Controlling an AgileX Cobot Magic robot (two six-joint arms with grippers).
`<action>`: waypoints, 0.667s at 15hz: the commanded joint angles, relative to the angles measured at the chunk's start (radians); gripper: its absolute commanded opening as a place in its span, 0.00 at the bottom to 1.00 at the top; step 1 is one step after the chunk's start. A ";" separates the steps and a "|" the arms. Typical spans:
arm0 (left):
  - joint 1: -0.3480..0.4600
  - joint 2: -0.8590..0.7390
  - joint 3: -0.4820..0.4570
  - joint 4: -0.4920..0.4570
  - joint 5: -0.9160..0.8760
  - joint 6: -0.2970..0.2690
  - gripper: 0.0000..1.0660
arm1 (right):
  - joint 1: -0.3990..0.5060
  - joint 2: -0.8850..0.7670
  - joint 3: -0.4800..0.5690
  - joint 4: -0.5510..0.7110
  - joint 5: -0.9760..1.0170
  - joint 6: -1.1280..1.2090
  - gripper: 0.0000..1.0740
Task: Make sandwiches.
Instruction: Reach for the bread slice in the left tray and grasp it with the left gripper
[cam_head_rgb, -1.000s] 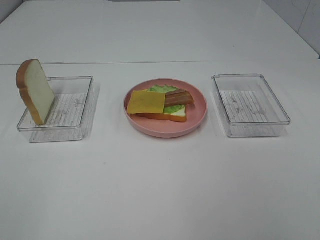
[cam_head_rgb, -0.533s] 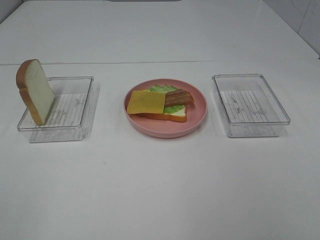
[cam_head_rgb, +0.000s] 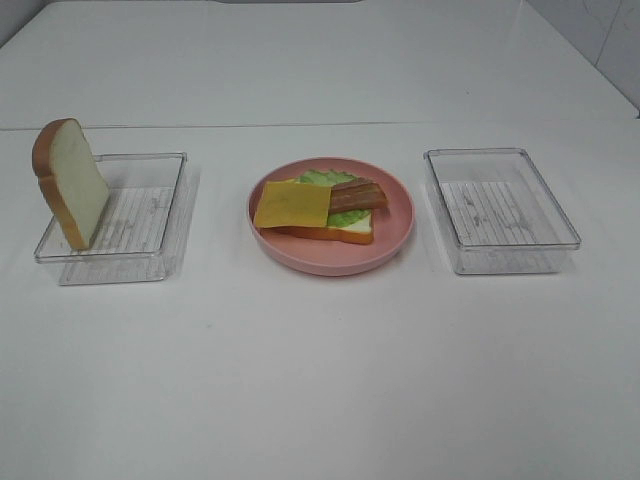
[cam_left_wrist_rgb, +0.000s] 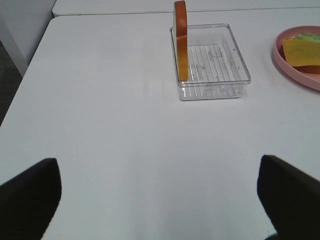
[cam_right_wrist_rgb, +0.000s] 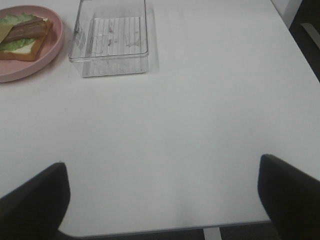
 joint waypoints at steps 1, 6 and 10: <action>0.000 -0.002 0.002 -0.003 -0.004 0.000 0.95 | -0.005 -0.033 0.005 0.004 -0.010 -0.007 0.92; 0.000 0.000 0.002 -0.003 -0.006 -0.008 0.95 | -0.005 -0.033 0.005 0.004 -0.010 -0.007 0.92; 0.000 0.116 -0.048 -0.003 -0.039 -0.012 0.95 | -0.005 -0.033 0.005 0.004 -0.010 -0.007 0.92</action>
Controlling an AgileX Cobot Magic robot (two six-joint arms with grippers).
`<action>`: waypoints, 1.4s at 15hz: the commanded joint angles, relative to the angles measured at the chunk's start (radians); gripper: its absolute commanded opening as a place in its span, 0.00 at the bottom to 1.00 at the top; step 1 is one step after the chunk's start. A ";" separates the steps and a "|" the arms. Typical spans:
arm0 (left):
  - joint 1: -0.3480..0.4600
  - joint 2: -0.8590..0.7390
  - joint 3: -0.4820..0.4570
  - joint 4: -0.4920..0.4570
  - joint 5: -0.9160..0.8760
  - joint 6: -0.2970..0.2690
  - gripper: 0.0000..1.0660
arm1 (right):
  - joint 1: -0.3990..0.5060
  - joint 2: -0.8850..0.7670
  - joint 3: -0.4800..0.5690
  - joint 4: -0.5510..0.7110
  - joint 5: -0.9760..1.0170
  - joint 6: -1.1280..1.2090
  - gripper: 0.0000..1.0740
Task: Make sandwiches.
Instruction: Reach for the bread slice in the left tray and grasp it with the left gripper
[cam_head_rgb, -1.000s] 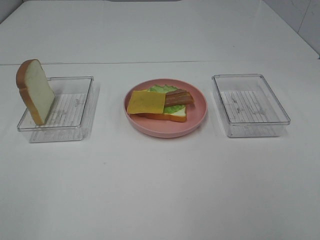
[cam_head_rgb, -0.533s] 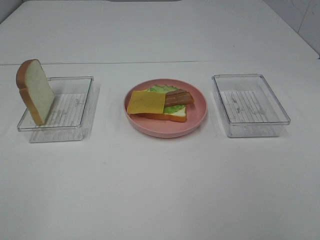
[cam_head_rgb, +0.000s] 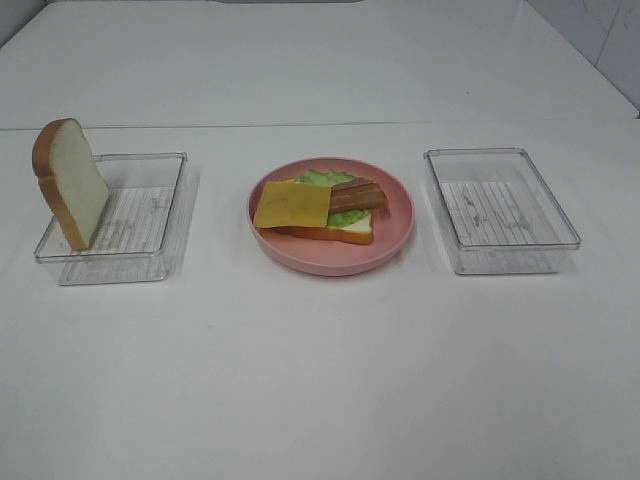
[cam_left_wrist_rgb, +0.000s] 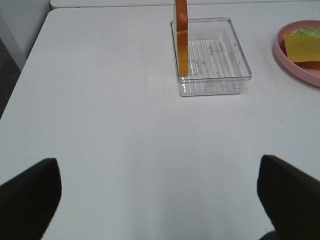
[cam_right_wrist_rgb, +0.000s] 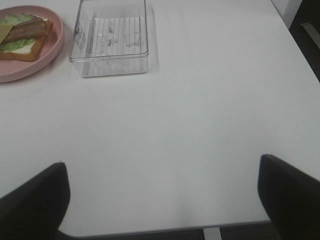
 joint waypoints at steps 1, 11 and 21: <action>0.000 0.105 -0.040 -0.003 -0.061 -0.012 0.95 | -0.005 -0.033 0.005 0.004 -0.010 -0.007 0.92; 0.000 0.845 -0.302 -0.006 -0.201 -0.015 0.95 | -0.005 -0.033 0.005 0.004 -0.010 -0.007 0.92; 0.000 1.407 -0.682 -0.049 -0.222 -0.011 0.95 | -0.005 -0.033 0.005 0.004 -0.010 -0.007 0.92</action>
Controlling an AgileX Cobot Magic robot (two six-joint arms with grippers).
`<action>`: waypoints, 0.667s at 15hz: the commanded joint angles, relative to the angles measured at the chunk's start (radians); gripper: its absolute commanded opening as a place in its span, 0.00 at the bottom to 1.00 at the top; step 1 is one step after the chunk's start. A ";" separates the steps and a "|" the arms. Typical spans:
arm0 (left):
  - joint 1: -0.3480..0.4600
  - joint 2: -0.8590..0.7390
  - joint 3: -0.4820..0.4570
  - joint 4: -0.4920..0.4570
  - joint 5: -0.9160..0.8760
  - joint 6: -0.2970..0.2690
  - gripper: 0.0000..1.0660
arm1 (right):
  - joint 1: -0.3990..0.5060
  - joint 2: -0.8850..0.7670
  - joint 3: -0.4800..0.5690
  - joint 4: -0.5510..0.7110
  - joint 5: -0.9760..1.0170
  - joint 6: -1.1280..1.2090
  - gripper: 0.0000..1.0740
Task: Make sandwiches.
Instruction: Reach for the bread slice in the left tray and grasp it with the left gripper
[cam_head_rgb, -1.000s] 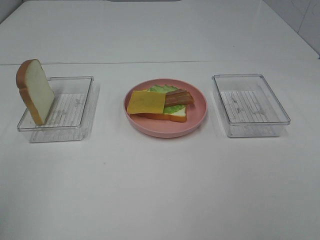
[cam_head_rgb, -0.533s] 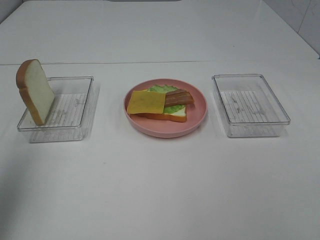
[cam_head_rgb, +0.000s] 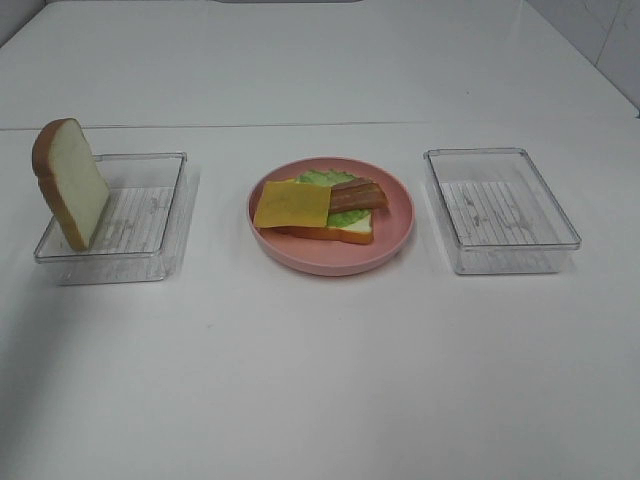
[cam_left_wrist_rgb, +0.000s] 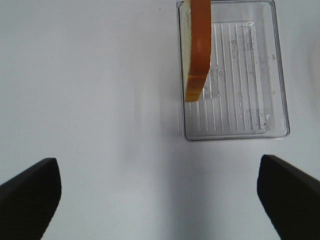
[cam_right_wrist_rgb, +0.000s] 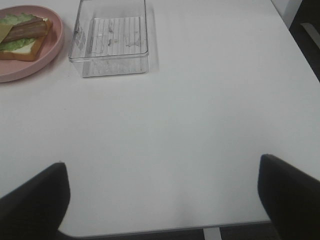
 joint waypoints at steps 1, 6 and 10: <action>0.000 0.083 -0.067 -0.036 -0.008 -0.005 0.95 | -0.005 -0.033 0.005 0.004 -0.010 -0.007 0.92; -0.002 0.296 -0.190 -0.128 -0.009 0.006 0.95 | -0.005 -0.033 0.005 0.004 -0.010 -0.007 0.92; -0.002 0.429 -0.220 -0.153 -0.086 0.006 0.95 | -0.005 -0.033 0.005 0.004 -0.010 -0.007 0.92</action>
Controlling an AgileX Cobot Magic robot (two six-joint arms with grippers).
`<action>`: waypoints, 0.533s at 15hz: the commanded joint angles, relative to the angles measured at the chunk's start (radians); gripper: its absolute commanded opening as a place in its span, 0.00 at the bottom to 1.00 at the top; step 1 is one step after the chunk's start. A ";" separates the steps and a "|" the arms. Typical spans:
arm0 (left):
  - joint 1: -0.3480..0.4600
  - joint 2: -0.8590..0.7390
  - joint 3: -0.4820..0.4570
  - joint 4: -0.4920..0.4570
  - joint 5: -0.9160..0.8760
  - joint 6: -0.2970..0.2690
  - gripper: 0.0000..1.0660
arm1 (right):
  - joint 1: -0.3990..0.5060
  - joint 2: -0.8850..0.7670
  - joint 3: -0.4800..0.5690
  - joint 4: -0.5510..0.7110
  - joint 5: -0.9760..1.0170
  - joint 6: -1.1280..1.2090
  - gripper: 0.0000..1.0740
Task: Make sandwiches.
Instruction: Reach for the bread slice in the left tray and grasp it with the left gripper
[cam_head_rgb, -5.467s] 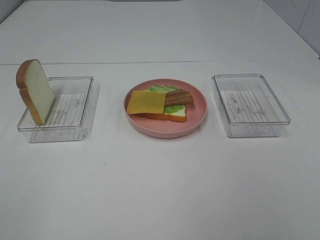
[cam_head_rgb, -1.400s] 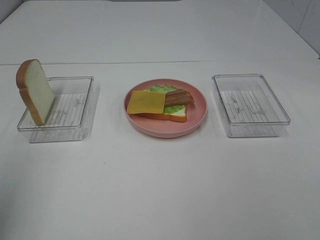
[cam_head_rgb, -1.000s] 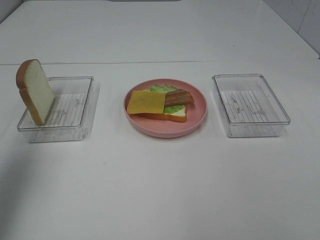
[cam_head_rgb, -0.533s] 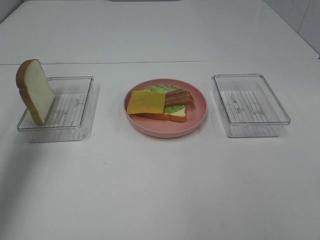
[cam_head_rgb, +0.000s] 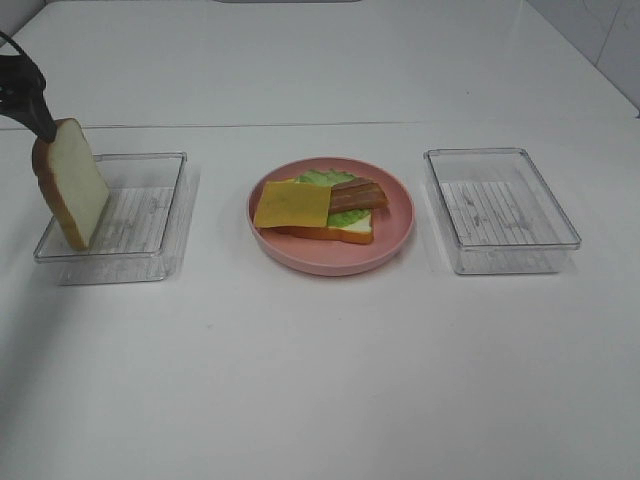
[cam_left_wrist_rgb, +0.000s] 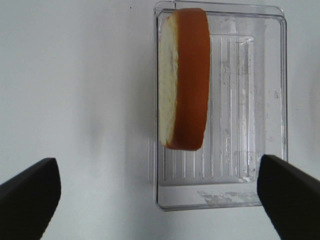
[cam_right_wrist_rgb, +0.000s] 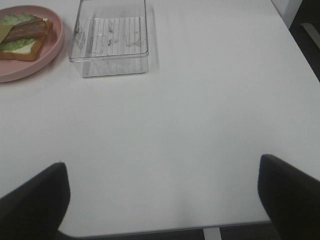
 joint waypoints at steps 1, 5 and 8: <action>-0.002 0.052 -0.010 -0.041 -0.069 0.017 0.95 | -0.005 -0.033 0.005 0.004 -0.010 -0.007 0.92; -0.002 0.163 -0.048 -0.139 -0.118 0.078 0.95 | -0.005 -0.033 0.005 0.004 -0.010 -0.007 0.92; -0.002 0.225 -0.099 -0.139 -0.115 0.078 0.95 | -0.005 -0.033 0.005 0.004 -0.010 -0.007 0.92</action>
